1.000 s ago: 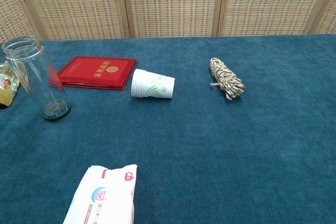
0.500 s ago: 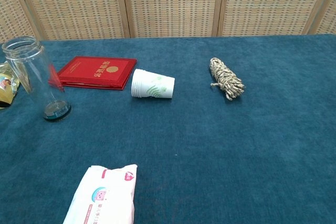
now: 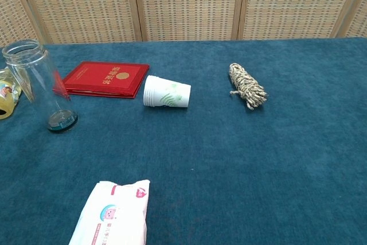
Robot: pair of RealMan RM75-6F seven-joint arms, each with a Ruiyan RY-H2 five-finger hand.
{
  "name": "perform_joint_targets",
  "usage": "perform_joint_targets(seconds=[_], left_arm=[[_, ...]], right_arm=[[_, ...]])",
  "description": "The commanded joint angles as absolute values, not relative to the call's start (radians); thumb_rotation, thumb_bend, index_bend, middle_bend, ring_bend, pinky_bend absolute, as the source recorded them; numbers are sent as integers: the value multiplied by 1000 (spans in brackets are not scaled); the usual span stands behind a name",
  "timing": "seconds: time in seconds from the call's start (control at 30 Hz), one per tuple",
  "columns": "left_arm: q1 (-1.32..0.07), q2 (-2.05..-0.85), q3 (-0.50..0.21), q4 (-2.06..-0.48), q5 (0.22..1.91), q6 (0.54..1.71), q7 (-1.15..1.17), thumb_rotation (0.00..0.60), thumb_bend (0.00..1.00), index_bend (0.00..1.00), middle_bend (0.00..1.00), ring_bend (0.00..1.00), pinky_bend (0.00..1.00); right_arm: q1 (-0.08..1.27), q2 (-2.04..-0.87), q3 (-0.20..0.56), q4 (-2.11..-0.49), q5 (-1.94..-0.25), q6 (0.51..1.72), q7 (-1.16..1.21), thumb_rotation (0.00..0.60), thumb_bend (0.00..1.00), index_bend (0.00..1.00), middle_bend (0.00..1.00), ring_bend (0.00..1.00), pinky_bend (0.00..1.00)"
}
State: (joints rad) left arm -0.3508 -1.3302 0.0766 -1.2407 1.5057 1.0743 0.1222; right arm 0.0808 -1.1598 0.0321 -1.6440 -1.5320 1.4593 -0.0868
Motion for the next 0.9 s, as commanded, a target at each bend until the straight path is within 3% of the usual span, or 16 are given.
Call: perform_joint_targets(seconds=[0.03,0.5,0.9], left_arm=[[-350,-1322,75,-1249,1509,1083,122,600,412,602,0,0,0],[-358,-1232,56,-1366,1529,1137,151,600,413,605,0,0,0],[-404,-1072,-9,-1584,1511,1148,169,600,413,606,0,0,0]], right_arm=[[81,-1160,32,-1644,-1532,1459,-87,600,0,3,0,0,0],[81,-1157,31,-1647,-1531,1457,-84,600,0,3,0,0,0],[80,-1154,31,-1649,-1530,1456,-82,600,0,3,0,0,0]])
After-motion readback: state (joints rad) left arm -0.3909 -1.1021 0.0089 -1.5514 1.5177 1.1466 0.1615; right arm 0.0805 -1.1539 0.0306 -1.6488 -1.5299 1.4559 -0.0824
